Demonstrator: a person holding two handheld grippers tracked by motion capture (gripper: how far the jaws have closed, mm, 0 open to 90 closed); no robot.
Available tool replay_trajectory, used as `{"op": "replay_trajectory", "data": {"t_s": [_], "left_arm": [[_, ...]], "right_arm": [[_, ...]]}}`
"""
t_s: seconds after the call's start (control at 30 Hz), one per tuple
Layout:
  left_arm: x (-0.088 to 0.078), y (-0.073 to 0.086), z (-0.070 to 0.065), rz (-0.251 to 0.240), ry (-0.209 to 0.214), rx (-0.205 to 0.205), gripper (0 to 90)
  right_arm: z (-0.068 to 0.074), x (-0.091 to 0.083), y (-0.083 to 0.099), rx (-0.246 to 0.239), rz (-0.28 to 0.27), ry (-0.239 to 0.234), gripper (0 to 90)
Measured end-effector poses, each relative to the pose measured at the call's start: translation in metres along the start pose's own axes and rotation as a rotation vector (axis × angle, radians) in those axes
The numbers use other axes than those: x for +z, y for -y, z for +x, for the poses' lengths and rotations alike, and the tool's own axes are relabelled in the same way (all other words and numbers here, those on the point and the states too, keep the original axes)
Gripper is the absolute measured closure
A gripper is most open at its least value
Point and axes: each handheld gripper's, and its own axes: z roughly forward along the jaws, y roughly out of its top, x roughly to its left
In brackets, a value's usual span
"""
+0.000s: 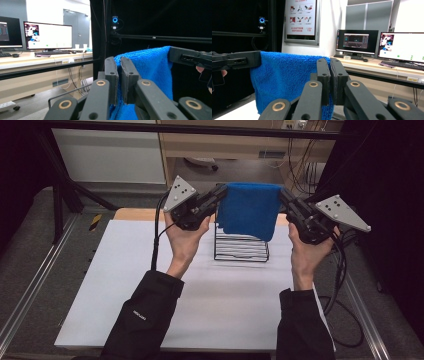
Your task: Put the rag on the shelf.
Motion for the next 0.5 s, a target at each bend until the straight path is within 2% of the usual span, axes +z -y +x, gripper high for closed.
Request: {"op": "replay_trajectory", "data": {"t_s": [0.17,0.33,0.5], "left_arm": [[0.008,-0.008,0.002,-0.007,-0.008,-0.006,84.7],[0.017,-0.016,0.004,-0.003,-0.021,0.012,84.7],[0.026,-0.023,0.005,-0.019,-0.025,0.000,84.7]], "right_arm": [[-0.005,0.006,-0.006,-0.002,-0.008,0.003,87.6],[-0.012,0.013,-0.012,0.006,-0.013,0.008,87.6],[-0.020,0.021,-0.018,0.014,-0.022,0.008,87.5]]}}
